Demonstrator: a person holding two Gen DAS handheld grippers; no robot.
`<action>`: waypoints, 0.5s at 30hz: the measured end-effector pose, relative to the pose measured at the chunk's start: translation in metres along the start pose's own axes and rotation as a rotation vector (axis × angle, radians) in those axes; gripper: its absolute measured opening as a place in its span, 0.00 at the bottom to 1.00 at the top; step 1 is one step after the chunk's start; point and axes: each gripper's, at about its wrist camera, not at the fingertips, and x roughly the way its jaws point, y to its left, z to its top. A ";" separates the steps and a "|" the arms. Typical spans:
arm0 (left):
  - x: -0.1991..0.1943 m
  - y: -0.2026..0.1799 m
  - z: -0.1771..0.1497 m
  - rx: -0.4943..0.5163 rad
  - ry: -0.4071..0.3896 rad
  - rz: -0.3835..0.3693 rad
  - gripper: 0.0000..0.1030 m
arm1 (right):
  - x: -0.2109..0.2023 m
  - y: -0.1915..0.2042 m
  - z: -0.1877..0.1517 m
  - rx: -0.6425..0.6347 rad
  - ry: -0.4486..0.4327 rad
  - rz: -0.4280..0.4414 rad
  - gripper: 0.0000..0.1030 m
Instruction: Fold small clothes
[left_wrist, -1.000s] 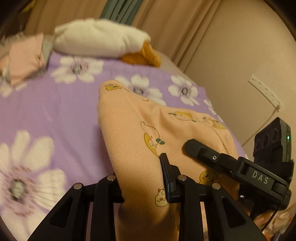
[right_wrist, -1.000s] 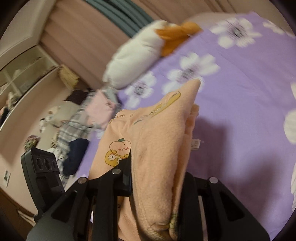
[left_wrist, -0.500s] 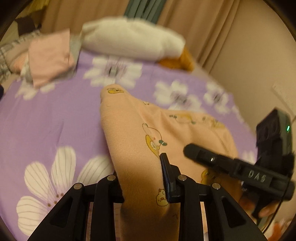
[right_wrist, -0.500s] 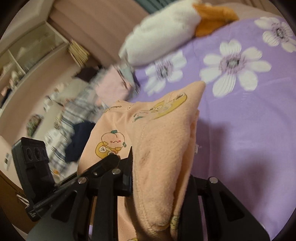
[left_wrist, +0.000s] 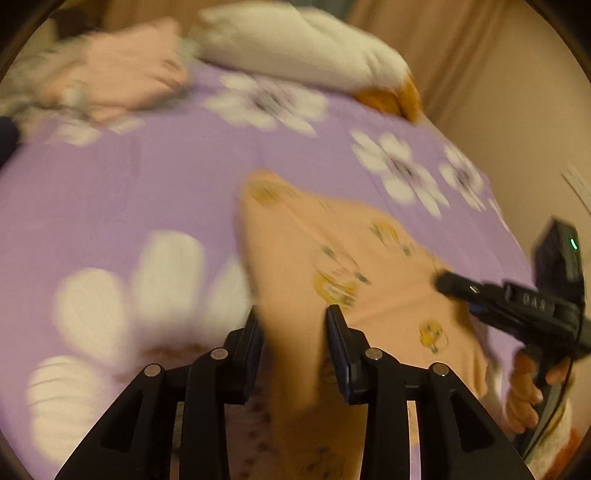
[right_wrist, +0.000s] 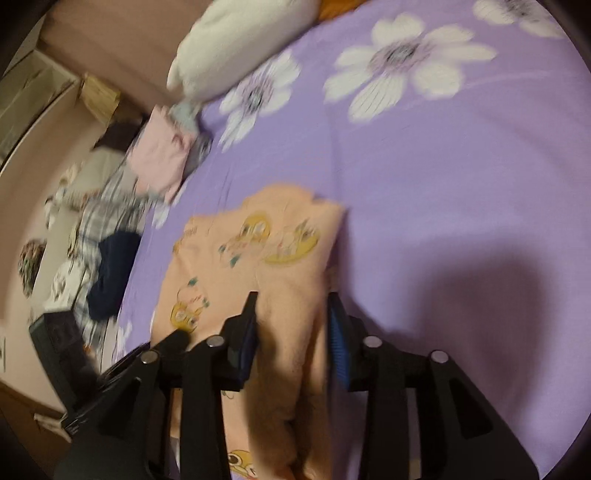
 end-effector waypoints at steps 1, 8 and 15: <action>-0.019 0.000 0.001 0.000 -0.080 0.079 0.35 | -0.010 0.005 0.004 -0.025 -0.034 -0.011 0.19; -0.006 -0.018 -0.012 0.066 -0.016 0.078 0.35 | 0.003 0.033 0.001 -0.124 0.010 0.067 0.09; 0.007 -0.008 -0.024 0.058 0.055 0.083 0.35 | 0.018 0.018 -0.002 -0.103 0.065 -0.023 0.02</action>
